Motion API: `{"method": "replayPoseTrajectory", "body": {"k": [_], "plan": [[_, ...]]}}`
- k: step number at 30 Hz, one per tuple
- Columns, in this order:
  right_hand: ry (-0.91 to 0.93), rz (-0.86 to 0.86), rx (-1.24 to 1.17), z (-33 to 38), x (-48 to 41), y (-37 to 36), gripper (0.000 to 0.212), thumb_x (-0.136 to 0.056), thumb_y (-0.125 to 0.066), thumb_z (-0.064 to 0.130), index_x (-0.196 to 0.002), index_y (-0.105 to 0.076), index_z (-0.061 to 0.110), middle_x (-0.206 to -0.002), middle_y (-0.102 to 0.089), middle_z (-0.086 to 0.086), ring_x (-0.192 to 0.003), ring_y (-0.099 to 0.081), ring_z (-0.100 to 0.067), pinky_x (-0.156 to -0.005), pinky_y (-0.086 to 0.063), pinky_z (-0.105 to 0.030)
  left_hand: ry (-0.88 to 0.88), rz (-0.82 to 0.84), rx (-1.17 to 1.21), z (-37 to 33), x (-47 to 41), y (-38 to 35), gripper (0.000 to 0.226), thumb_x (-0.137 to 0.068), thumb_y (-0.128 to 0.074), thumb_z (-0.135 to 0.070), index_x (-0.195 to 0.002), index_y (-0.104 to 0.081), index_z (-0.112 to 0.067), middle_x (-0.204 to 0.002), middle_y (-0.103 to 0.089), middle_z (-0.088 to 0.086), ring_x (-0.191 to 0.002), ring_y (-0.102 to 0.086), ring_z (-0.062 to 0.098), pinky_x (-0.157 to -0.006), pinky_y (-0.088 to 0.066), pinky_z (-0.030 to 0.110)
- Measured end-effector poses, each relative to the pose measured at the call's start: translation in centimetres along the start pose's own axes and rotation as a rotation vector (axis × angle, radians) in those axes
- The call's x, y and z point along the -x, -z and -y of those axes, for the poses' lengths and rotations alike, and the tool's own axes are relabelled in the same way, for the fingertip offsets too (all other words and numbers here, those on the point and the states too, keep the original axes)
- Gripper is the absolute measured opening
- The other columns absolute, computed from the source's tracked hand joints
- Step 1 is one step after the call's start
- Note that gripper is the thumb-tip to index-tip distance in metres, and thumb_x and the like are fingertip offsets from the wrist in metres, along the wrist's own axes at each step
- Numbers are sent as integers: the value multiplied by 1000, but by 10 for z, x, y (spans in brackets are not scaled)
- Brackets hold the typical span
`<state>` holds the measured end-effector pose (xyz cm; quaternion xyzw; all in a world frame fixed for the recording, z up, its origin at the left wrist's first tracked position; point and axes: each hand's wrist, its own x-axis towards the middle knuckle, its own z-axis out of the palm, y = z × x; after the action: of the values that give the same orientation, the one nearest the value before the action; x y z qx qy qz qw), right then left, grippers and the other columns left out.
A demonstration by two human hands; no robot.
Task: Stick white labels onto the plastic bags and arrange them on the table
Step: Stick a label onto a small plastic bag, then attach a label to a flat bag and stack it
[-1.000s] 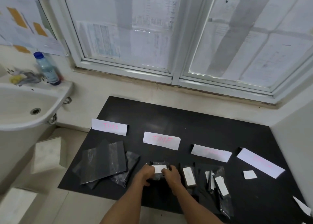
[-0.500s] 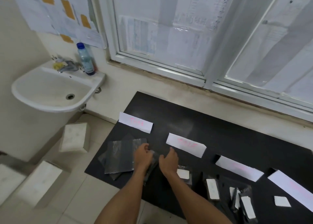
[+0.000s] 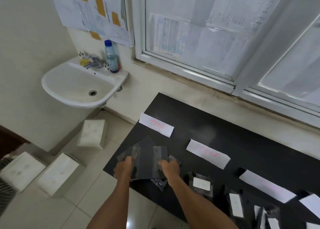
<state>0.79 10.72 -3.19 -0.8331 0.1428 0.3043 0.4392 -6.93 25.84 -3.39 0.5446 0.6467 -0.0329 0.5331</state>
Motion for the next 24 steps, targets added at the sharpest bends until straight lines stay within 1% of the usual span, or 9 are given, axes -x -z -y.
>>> {"method": "replayPoseTrajectory", "body": {"k": [1, 3, 5, 8, 12, 14, 17, 20, 24], "plan": [[-14, 5, -31, 3, 7, 7, 47, -67, -66, 37, -109, -64, 16, -107, -67, -4, -98, -59, -25, -92, -46, -34, 17, 12, 56, -3, 7, 3, 51, -70, -63, -39, -104, -66, -1, -107, -65, 20, -95, -61, 37, -88, -53, 49], [-42, 42, -68, 7, 18, 21, 27, -79, -68, 23, -103, -68, 11, -99, -66, -5, -84, -57, -21, -78, -43, -27, 31, 10, 131, -6, 16, 7, 41, -73, -67, -31, -98, -66, 2, -101, -65, 19, -89, -62, 36, -84, -56, 49], [-48, 42, -90, 2, 17, 29, 23, -82, -69, 18, -101, -70, 6, -97, -67, -7, -79, -56, -18, -71, -41, -25, 18, 14, 139, -6, 22, 6, 46, -71, -69, -33, -101, -65, 2, -100, -65, 17, -89, -63, 36, -84, -56, 48], [-21, -57, -215, 1, 29, 46, 32, -81, -71, 25, -108, -67, 8, -103, -68, -7, -86, -60, -20, -74, -45, -27, -82, 90, 163, -10, 39, -11, 56, -68, -70, -38, -113, -61, -6, -104, -65, 15, -90, -62, 33, -85, -54, 50], [-14, -231, -368, -3, 39, 87, 32, -90, -60, 35, -109, -51, 11, -101, -62, -4, -88, -56, -22, -80, -44, -30, -141, 284, 166, -31, 76, -46, 57, -75, -75, -31, -118, -61, 3, -107, -65, 15, -93, -62, 33, -82, -52, 40], [-17, -339, -381, -13, 41, 120, 30, -93, -55, 35, -109, -50, 10, -105, -63, -7, -95, -58, -27, -82, -42, -31, -167, 403, 139, -41, 103, -71, 55, -74, -78, -30, -115, -63, 3, -103, -67, 17, -93, -64, 34, -83, -54, 40], [-46, -448, -439, -49, 42, 185, 32, -93, -55, 34, -111, -53, 8, -107, -61, -8, -104, -57, -30, -83, -40, -30, -262, 562, 19, -39, 161, -121, 42, -76, -79, -26, -107, -64, -2, -88, -66, 11, -78, -64, 26, -65, -50, 31], [-93, -543, -461, -87, 45, 248, 34, -93, -56, 33, -114, -53, 8, -114, -61, -12, -106, -57, -31, -85, -42, -32, -260, 685, -74, -28, 210, -171, 47, -72, -81, -28, -106, -65, 0, -90, -69, 13, -80, -67, 28, -62, -52, 31], [-146, -662, -495, -156, 56, 338, 35, -92, -58, 29, -117, -55, 5, -116, -61, -12, -109, -56, -30, -86, -41, -30, -265, 845, -197, 6, 282, -247, 39, -77, -79, -25, -103, -65, 0, -87, -69, 12, -76, -66, 26, -59, -51, 30]]}}
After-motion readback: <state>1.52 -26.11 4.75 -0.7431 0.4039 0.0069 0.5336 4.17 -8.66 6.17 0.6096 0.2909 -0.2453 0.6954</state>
